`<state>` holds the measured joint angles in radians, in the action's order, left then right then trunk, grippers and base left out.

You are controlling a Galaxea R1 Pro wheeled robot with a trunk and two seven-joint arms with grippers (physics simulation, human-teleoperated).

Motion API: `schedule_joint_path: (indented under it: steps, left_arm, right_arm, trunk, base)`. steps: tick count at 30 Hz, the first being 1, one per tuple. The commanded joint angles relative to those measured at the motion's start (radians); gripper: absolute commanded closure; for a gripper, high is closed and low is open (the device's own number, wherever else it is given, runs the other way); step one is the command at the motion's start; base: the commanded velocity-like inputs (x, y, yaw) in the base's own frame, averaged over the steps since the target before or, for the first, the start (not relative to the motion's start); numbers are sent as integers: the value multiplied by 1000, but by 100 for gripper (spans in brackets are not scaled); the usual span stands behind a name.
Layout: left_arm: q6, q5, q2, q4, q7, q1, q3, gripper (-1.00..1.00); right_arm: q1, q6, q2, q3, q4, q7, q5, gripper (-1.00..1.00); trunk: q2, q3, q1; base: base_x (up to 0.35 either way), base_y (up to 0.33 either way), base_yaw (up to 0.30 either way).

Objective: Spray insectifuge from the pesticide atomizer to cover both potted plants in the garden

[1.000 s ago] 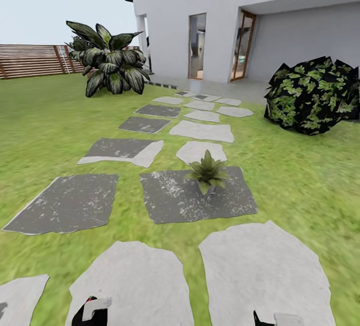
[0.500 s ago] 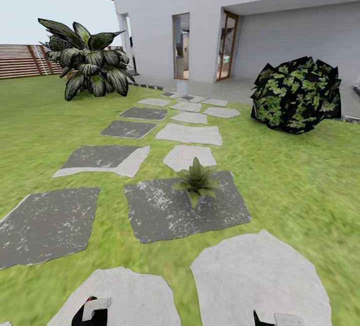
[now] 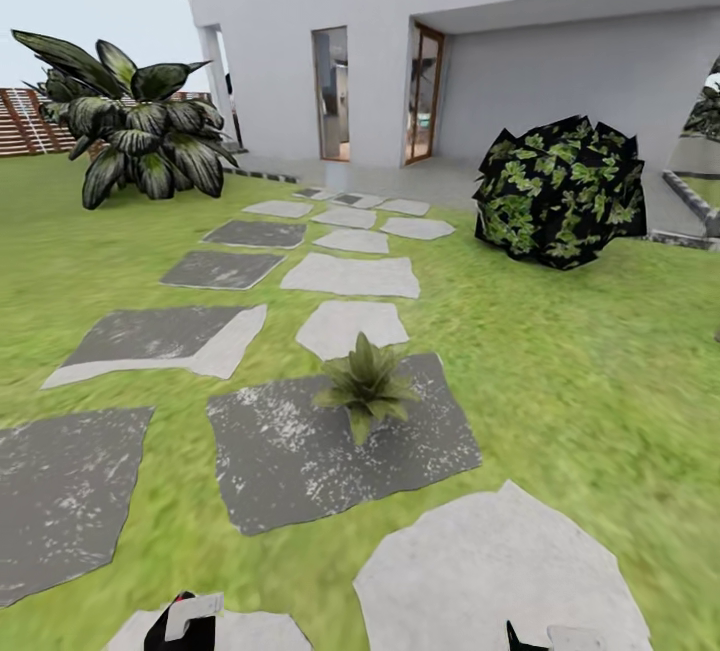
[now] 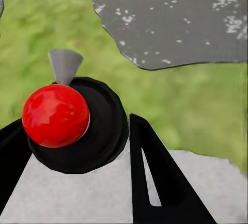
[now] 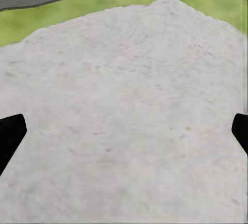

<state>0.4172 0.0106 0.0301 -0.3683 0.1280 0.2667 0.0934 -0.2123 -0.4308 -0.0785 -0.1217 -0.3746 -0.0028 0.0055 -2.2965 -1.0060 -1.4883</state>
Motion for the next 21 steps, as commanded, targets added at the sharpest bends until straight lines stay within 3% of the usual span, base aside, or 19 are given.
schedule_joint_path:
  steps: [1, 7, 21]
  left_arm:
    - [3, 2, 0, 0, 2, 0, 1, 100]
    - [3, 1, 0, 0, 0, 0, 1, 100]
    - [3, 2, 1, 0, -5, 0, 1, 100]
  right_arm:
    - [-1, -3, 0, -2, 2, 0, 1, -100]
    - [-1, -3, 0, -2, 1, -1, 1, -100]
    - [-1, -3, 2, -1, 2, -1, 2, -100]
  trunk:
    - [0, -1, 0]
    - [0, -1, 0]
    - [0, -1, 0]
  base:
    - [312, -126, -300]
    - [312, -126, -219]
    - [311, -128, -11]
